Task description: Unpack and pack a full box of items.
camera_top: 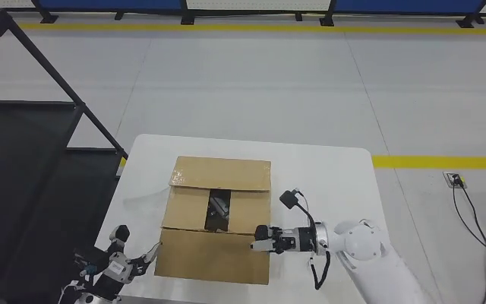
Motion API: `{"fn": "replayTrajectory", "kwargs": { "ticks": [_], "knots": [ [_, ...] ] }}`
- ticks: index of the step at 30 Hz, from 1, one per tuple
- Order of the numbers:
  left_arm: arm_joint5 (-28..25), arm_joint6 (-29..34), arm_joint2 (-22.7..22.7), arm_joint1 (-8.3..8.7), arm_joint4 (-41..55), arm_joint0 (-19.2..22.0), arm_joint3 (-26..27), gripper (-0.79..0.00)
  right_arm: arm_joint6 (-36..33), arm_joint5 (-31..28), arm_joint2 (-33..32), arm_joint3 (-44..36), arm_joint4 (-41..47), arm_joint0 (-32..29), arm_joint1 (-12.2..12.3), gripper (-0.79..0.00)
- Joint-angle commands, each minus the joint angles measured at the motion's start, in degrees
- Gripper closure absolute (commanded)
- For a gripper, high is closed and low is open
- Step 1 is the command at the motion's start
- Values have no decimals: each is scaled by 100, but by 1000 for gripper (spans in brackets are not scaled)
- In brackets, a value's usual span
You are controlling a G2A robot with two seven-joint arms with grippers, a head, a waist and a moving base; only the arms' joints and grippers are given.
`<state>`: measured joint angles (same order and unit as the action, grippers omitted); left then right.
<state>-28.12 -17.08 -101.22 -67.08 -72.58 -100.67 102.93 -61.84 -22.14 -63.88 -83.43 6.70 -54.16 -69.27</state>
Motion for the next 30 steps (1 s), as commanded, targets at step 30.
{"fn": "replayTrajectory", "kwargs": {
  "ticks": [30],
  "knots": [
    [55, 26, 298, 34, -630, 252, -253, -785, 1646, 1763, 136, 940, 1675, 778, -248, -785]
  ]
}}
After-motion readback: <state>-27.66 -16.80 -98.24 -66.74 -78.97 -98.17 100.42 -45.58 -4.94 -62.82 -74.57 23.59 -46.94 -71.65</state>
